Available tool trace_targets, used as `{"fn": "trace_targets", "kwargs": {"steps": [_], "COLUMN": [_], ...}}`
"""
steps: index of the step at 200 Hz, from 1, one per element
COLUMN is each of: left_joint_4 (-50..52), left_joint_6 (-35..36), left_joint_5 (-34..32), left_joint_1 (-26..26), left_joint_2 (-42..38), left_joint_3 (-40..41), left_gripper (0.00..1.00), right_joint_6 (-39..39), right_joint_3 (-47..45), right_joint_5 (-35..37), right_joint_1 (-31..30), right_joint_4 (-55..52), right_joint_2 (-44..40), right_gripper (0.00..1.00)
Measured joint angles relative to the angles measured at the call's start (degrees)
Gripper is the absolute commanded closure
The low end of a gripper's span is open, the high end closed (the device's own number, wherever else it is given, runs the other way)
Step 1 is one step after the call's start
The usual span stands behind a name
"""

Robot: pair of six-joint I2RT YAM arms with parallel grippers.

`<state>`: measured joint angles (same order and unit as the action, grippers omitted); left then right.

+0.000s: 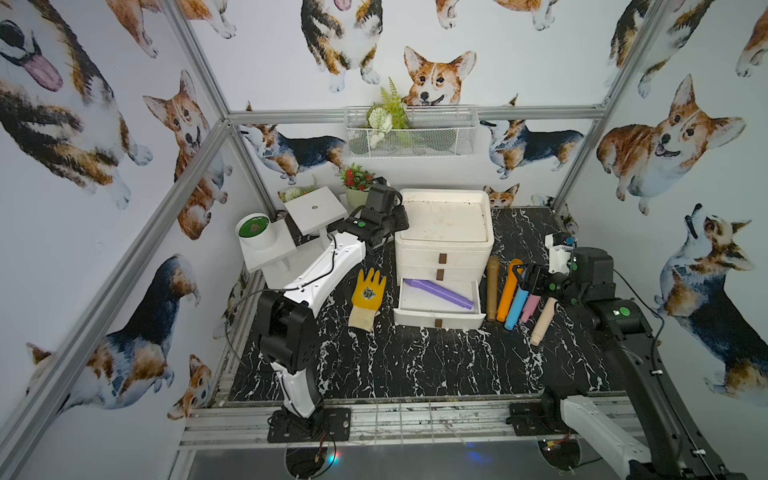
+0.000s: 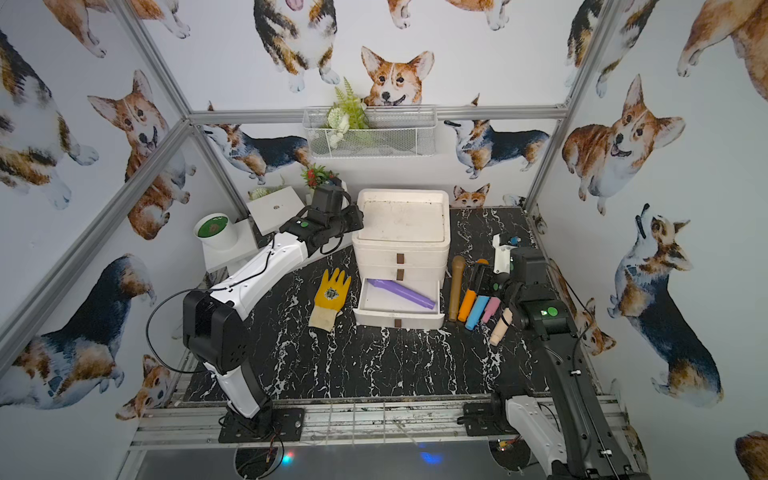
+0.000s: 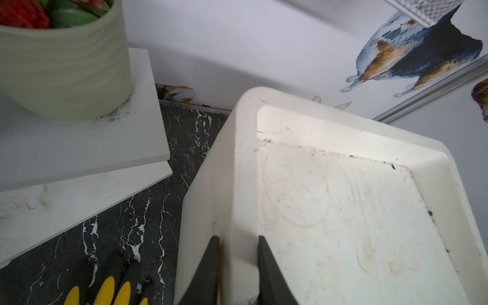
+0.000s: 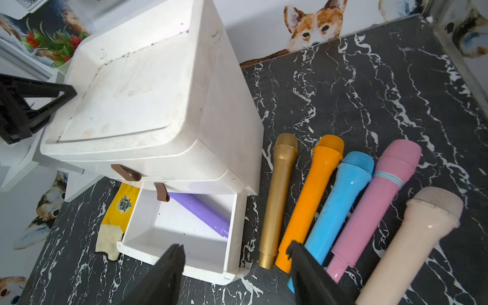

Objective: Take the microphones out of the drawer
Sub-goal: Pick up the microphone from the drawer.

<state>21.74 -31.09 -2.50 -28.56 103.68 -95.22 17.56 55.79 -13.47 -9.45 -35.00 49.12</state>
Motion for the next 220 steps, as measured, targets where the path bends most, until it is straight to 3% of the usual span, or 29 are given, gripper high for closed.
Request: {"fn": "trace_targets", "kwargs": {"steps": [30, 76, 172, 220], "left_joint_4": [0.0, 0.0, -0.2, -0.2], "left_joint_6": [0.0, 0.0, 0.0, 0.0], "left_joint_5": [0.0, 0.0, 0.0, 0.0], "left_joint_1": [0.0, 0.0, 0.0, 0.0], "left_joint_2": [0.0, -0.2, -0.6, -0.6], "left_joint_3": [0.0, 0.0, 0.3, 0.0], "left_gripper": [0.84, 0.84, 0.84, 0.84], "right_joint_6": [-1.0, -5.8, -22.8, -28.5], "right_joint_3": [0.9, 2.6, 15.2, 19.2], "right_joint_5": [0.4, 1.9, 1.5, 4.7], "right_joint_1": [-10.1, -21.8, -28.0, -30.8], "right_joint_4": [0.0, -0.5, -8.8, -11.2], "right_joint_2": [0.9, 8.8, 30.7, 39.2], "right_gripper": [0.40, 0.41, 0.44, 0.45]}}
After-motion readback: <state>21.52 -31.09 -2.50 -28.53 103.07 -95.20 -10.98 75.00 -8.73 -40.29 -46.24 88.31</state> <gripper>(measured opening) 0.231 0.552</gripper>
